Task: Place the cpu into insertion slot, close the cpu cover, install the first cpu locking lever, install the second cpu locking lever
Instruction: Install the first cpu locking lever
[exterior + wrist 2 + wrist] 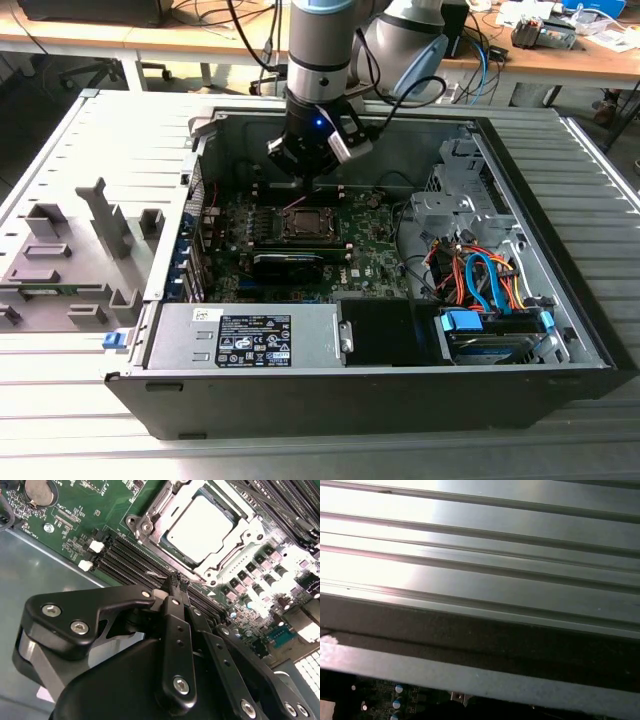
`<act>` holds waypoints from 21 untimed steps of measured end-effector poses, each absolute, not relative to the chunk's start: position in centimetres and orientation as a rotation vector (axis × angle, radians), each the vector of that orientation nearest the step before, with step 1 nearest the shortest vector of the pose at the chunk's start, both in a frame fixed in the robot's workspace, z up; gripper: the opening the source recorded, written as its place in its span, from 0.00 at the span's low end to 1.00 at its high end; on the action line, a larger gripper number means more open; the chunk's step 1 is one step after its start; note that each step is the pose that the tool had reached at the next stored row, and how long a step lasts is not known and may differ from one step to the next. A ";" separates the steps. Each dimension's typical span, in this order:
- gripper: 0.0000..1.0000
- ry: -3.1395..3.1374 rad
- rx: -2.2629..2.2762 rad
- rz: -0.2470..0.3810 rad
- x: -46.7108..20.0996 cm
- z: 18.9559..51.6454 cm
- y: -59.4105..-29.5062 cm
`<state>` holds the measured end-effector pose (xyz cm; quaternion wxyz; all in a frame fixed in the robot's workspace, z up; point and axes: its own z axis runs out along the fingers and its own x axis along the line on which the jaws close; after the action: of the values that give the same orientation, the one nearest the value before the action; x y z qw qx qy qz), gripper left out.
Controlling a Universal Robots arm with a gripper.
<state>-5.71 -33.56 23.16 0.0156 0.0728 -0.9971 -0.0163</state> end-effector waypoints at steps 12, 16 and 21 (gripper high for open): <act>0.11 -3.101 0.229 -0.026 -5.0 22.3 -33.6; 0.11 -3.100 0.228 -0.022 -4.8 22.1 -33.6; 0.11 -3.100 0.228 -0.020 -4.7 21.8 -33.6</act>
<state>-4.70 -33.56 21.82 0.0164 0.0735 -0.9971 -0.0065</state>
